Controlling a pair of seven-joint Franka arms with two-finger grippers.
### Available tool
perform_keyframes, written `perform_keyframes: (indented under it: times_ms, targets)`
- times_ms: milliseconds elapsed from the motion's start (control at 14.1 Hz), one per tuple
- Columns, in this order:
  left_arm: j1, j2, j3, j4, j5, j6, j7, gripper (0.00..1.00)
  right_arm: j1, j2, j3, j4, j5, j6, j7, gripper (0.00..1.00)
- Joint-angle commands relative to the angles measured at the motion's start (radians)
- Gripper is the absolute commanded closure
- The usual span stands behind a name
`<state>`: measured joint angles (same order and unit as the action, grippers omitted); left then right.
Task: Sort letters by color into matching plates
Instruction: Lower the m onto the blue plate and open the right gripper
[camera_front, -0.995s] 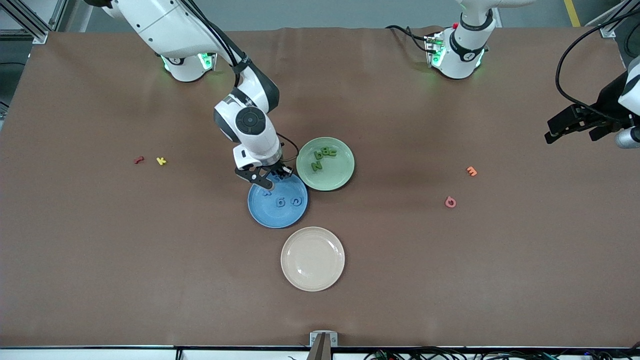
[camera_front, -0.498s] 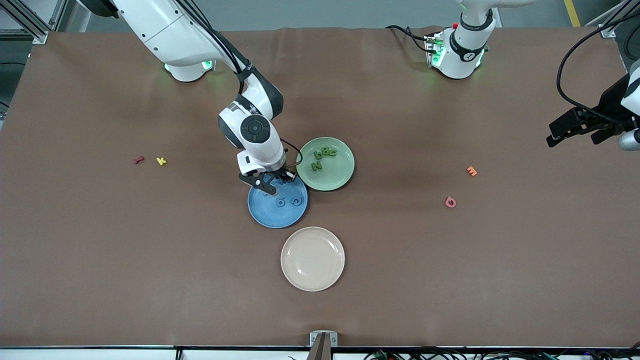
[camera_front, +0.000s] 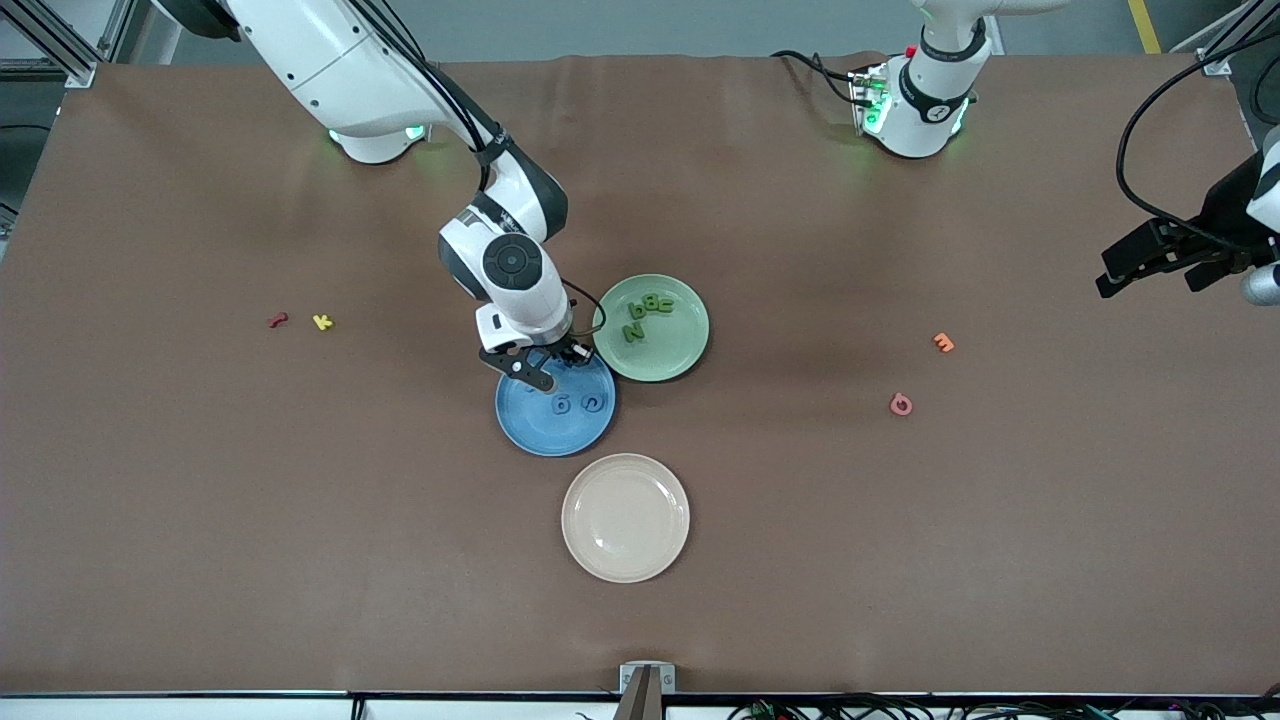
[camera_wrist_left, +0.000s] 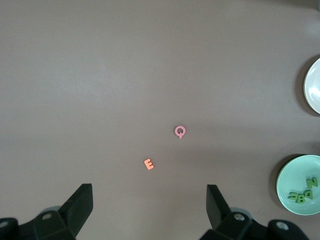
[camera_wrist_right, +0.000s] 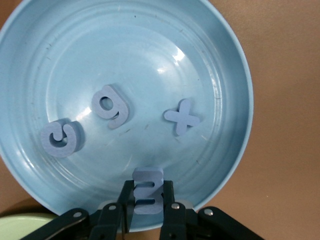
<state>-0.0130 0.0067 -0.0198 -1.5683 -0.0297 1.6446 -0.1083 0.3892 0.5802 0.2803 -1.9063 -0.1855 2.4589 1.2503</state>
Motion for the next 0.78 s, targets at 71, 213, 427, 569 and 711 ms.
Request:
perform_keyframes:
  times_ms: [71,213,427,569,711]
  targets:
    - [-0.015,0.013,-0.003,0.021,0.007,-0.002,0.002,0.00,0.013,0.029,-0.015,0.042,-0.034,-0.021,0.031,0.71]
    - [-0.013,0.013,-0.005,0.021,0.005,0.000,0.004,0.00,0.013,0.029,-0.026,0.065,-0.034,-0.066,0.032,0.00]
    - [-0.002,0.013,-0.005,0.021,-0.002,0.000,0.004,0.00,0.014,0.029,-0.021,0.173,-0.028,-0.233,0.028,0.00]
    - [-0.001,0.016,-0.005,0.022,-0.006,0.003,0.004,0.00,0.014,0.029,-0.019,0.200,-0.028,-0.262,0.020,0.00]
    - [-0.001,0.015,-0.005,0.021,-0.007,0.004,0.002,0.00,0.005,0.024,-0.018,0.231,-0.028,-0.290,0.005,0.00]
